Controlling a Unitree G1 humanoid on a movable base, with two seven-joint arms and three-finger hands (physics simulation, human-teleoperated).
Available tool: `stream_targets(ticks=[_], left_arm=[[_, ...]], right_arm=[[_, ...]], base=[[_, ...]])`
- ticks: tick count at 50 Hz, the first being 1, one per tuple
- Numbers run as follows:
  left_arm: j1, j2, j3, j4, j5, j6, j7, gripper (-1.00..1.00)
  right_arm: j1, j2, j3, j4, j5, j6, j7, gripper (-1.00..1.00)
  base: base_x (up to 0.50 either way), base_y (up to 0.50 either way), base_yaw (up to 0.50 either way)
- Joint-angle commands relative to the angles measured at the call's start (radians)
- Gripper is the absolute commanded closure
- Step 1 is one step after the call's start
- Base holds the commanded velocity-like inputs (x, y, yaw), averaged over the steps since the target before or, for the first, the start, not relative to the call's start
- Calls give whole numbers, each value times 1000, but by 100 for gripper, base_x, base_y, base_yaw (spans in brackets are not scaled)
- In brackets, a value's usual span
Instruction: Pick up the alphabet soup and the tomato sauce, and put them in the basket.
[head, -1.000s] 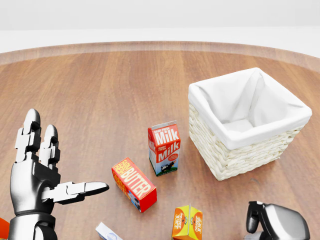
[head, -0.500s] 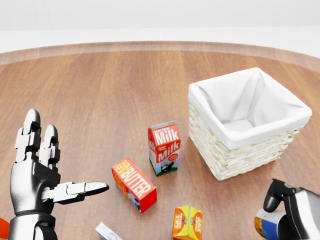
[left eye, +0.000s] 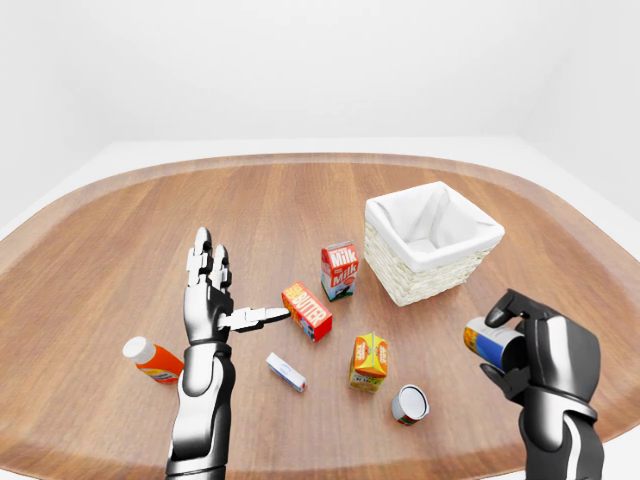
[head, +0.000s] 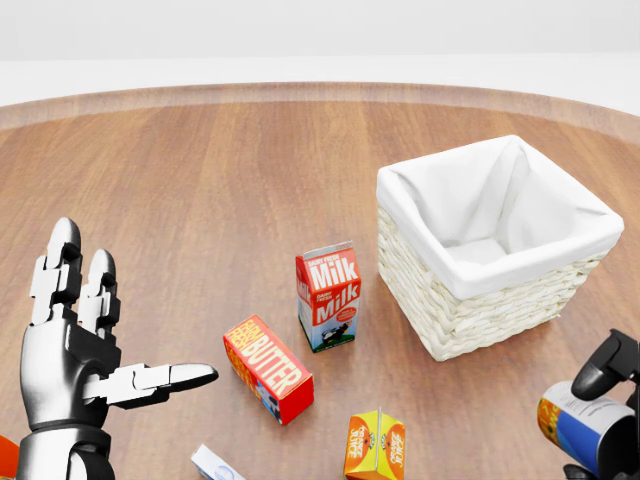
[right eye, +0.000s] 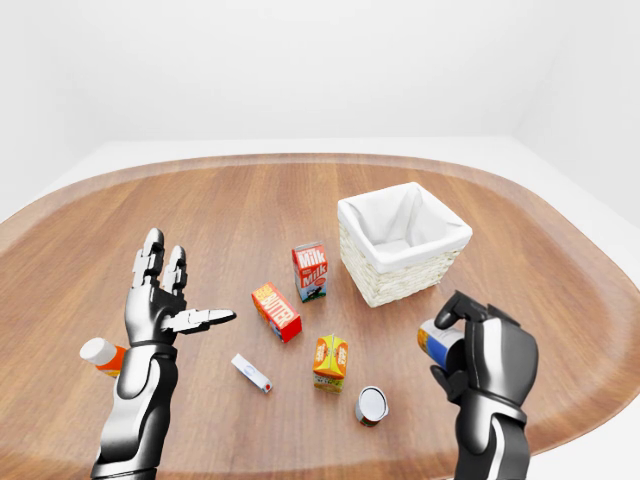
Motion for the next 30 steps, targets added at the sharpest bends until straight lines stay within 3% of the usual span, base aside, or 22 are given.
stream_targets(ticks=[1,27,30], left_arm=[[-2,-1,0,3,0,0,0,-100],[-2,-1,1,2,0,0,0,-100],[-2,-1,1,2,0,0,0,-100]], right_arm=[[-12,30,-15,-119,29,0,-31,100],[-299,-100,129,-123,-37,0,100,100],[-353,-125,136,-97,-47,30,120,100]], base=[[0,0,0],[0,0,0],[0,0,0]])
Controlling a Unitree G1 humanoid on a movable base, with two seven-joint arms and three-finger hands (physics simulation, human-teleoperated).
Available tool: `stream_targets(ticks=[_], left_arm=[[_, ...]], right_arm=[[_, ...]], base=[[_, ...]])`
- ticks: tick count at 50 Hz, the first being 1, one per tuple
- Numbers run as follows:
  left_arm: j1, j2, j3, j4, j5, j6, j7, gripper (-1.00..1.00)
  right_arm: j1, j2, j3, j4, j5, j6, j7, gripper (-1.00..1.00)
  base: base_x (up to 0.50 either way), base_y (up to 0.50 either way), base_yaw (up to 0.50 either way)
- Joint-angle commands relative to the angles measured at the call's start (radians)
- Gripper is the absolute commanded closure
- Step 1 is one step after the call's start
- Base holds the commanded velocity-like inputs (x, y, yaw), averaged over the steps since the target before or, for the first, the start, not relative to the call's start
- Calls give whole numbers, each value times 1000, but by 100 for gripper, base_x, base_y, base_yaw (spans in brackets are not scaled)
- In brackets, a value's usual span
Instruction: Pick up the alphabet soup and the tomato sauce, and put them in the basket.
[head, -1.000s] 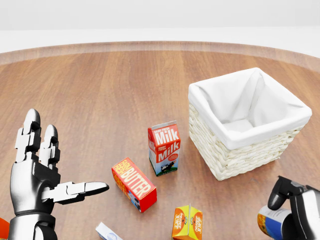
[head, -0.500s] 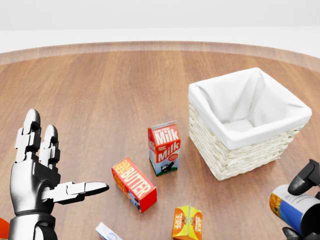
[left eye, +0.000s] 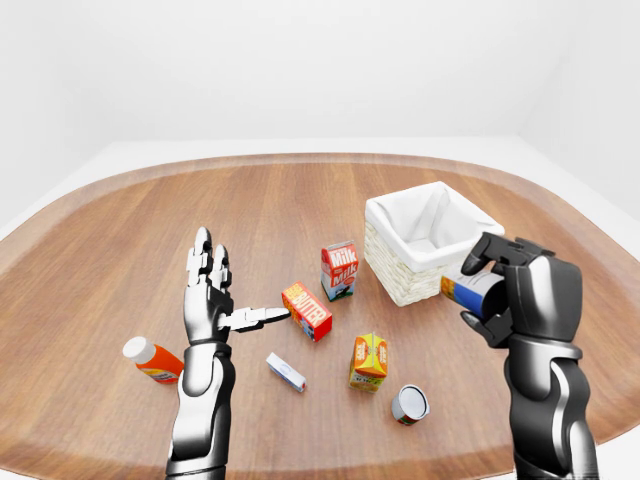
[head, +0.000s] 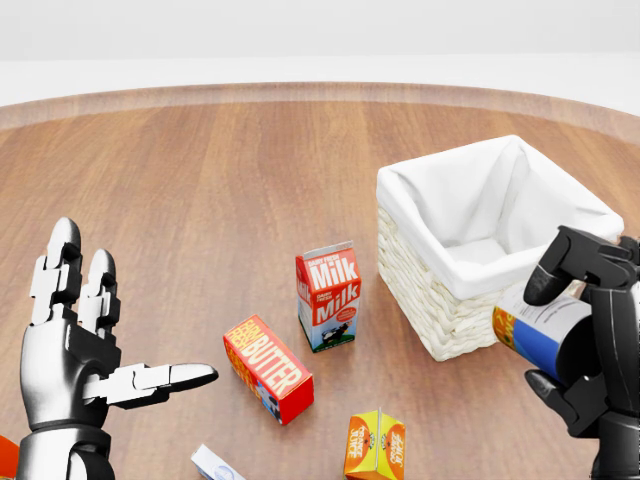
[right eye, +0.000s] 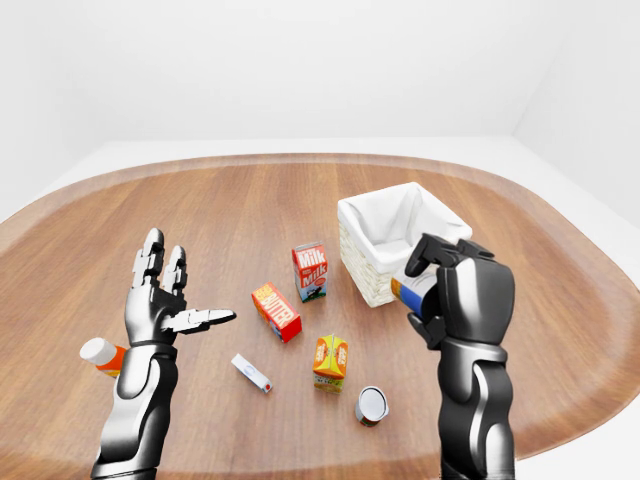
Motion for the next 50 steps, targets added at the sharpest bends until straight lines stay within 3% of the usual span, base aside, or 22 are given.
stream_targets(ticks=[1,26,50], left_arm=[[-2,-1,1,3,0,0,0,-100],[-2,-1,1,2,0,0,1,-100],[-2,-1,1,3,0,0,1,-100]], right_arm=[[-152,-73,40,46,-36,32,21,100],[-371,-165,70,149,-84,169,134,100],[-564,-229,111,477,-93,169,75,100]], base=[[0,0,0],[0,0,0],[0,0,0]])
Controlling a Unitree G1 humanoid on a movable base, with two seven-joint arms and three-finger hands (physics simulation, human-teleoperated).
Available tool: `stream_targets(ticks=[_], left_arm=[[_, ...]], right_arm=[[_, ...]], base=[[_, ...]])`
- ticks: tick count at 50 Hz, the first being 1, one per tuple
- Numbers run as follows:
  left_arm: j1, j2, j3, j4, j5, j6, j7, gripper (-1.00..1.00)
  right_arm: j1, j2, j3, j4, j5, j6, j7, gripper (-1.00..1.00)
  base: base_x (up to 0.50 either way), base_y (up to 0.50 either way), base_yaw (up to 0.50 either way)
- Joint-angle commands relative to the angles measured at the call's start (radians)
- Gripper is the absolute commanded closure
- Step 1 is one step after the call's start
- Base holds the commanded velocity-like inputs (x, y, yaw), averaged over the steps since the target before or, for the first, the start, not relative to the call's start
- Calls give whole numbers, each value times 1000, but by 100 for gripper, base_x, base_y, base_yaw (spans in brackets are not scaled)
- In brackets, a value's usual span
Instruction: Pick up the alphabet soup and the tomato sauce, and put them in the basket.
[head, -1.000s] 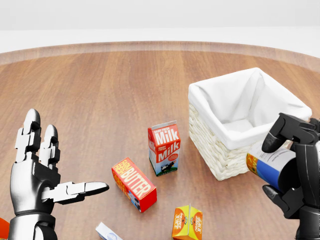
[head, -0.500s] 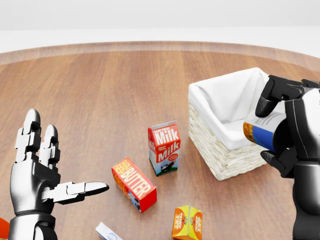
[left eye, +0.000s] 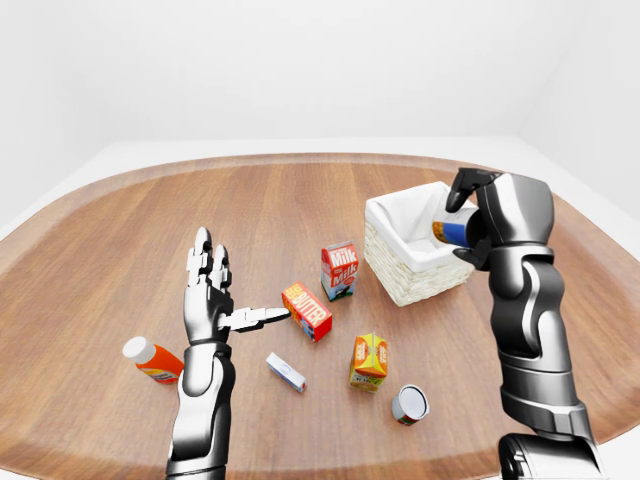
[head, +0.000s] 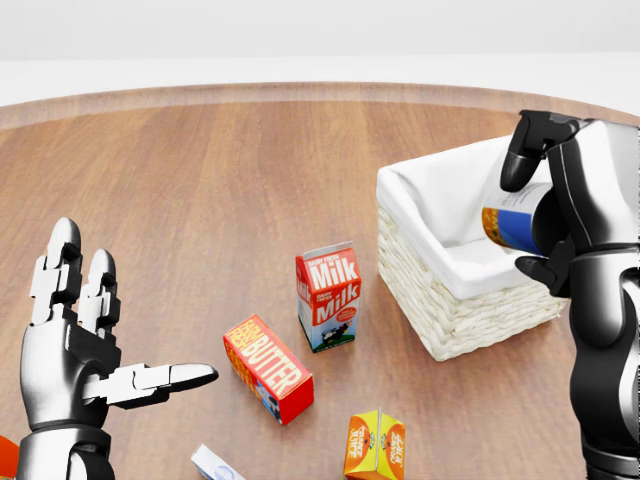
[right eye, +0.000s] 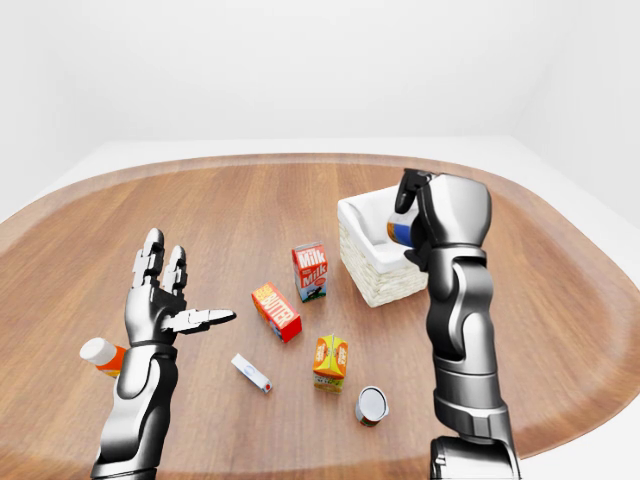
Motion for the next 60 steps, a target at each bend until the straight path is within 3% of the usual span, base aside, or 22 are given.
stream_targets(ticks=[1,28,34,40,51,52,53,60], left_arm=[[-3,3,-2,-9,-3,0,-2,-100],[-5,1,0,-29,-5,0,4,-100],[-9,0,1,-12,-5,0,1,-100],[-5,0,0,-14,-6,0,-1,-100],[-4,-1,0,-11,-6,0,-4,-100],[-2,0,-1,-18,-6,0,-3,-100],[-2,-1,0,-5,-6,0,-6,-100],[1,-1,0,1,-6,0,-9,-100]], right_arm=[[-92,-34,19,155,-11,0,-62,100],[-355,-55,89,648,15,0,-224,100],[-442,-73,106,848,26,-20,-302,100],[-482,-69,120,891,22,-11,-302,100],[-625,-88,149,1250,63,-89,-419,100],[-642,-83,153,1290,72,-115,-417,100],[-648,-81,163,1306,68,-120,-415,100],[-686,-78,180,1368,56,-111,-434,100]], base=[[0,0,0],[0,0,0],[0,0,0],[0,0,0],[0,0,0],[0,0,0],[0,0,0],[0,0,0]])
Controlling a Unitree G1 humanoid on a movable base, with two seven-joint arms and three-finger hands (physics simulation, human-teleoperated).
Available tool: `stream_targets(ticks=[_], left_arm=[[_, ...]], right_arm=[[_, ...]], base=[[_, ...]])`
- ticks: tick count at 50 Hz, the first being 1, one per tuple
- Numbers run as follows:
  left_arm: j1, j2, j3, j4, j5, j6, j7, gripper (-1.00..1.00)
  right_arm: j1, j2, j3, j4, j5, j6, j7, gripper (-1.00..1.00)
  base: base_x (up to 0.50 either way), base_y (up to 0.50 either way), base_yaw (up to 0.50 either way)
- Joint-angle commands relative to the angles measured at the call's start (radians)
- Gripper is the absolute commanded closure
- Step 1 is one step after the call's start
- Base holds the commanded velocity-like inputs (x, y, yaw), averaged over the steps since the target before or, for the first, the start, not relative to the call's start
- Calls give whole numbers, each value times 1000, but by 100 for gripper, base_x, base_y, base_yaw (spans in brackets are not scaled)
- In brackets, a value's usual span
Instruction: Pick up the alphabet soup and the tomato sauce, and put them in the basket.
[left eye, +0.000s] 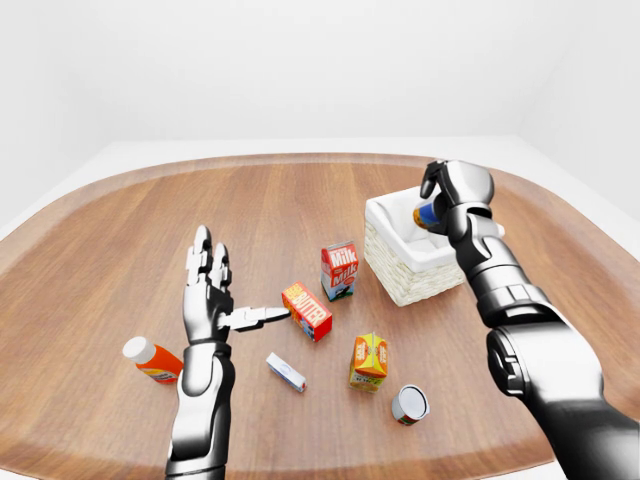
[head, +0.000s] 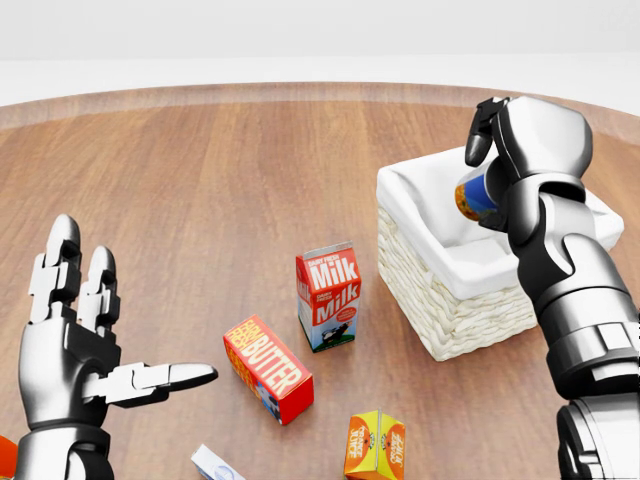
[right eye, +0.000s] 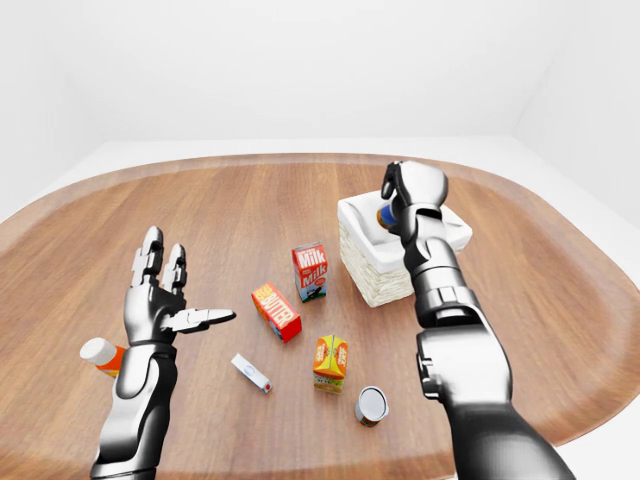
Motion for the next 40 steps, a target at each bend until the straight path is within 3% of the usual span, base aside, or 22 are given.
stream_targets(ticks=[1,19,28,29,40], left_arm=[[0,-1,0,6,0,0,-2,-100],[-1,-1,-1,6,0,0,-3,-100],[0,-2,-2,11,1,0,-6,-100],[0,-2,-2,10,1,0,-6,-100],[-1,0,0,-5,-1,0,-5,-100]], right_arm=[[-96,0,34,177,-12,-25,-82,100],[-168,3,34,245,-41,23,-70,100],[-183,10,36,268,-60,62,-60,100],[-183,10,40,272,-68,79,-59,100],[-193,14,66,277,-148,82,-42,100]], base=[[0,0,0],[0,0,0],[0,0,0],[0,0,0],[0,0,0]])
